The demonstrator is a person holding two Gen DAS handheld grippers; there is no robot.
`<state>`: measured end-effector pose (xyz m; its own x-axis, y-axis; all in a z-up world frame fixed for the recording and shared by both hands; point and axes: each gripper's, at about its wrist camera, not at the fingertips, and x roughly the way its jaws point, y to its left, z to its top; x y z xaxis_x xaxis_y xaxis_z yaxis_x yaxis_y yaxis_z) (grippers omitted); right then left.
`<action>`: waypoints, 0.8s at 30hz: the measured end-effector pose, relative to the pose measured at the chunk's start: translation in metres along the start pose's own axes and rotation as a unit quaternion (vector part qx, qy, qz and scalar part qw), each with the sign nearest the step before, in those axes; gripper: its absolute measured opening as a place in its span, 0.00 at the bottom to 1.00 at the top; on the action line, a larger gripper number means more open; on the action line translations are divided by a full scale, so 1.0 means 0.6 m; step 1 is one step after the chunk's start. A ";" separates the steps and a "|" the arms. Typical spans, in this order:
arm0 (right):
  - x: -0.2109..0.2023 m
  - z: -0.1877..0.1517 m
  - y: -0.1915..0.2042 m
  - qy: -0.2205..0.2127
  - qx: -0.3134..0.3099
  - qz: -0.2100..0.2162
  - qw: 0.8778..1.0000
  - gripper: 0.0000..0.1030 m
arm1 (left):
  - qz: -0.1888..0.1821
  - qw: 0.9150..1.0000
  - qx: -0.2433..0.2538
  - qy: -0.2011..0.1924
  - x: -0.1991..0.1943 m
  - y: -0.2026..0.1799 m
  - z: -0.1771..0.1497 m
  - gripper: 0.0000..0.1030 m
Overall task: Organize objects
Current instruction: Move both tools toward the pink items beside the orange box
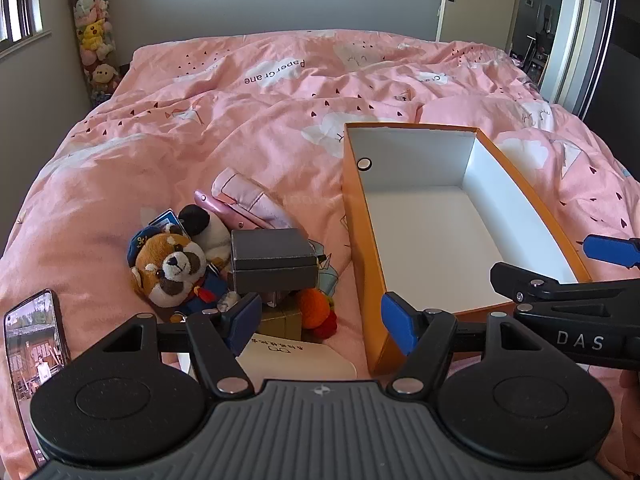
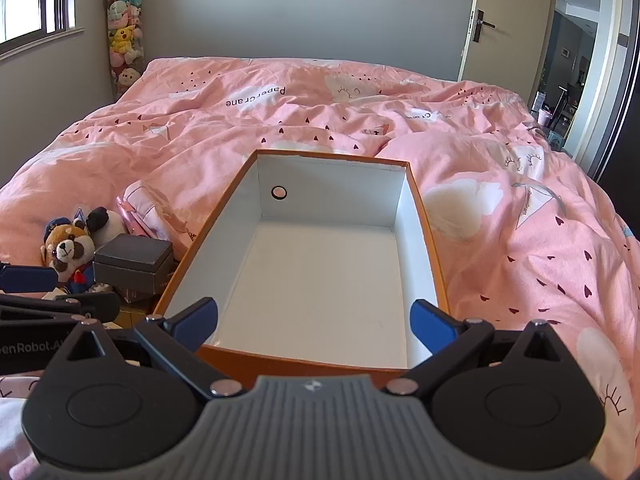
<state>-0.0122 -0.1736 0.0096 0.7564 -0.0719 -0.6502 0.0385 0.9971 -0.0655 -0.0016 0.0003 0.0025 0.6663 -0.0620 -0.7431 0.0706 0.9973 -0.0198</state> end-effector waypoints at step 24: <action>0.040 0.022 0.029 -0.030 -0.057 0.062 0.996 0.99 | -0.009 0.999 -0.037 0.024 0.033 0.060 0.024 0.59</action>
<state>0.0153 -0.1574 0.0026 0.7889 0.0566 -0.6119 -0.1297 0.9886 -0.0759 0.0248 0.0346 -0.0032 0.6288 -0.0799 -0.7734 0.0261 0.9963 -0.0818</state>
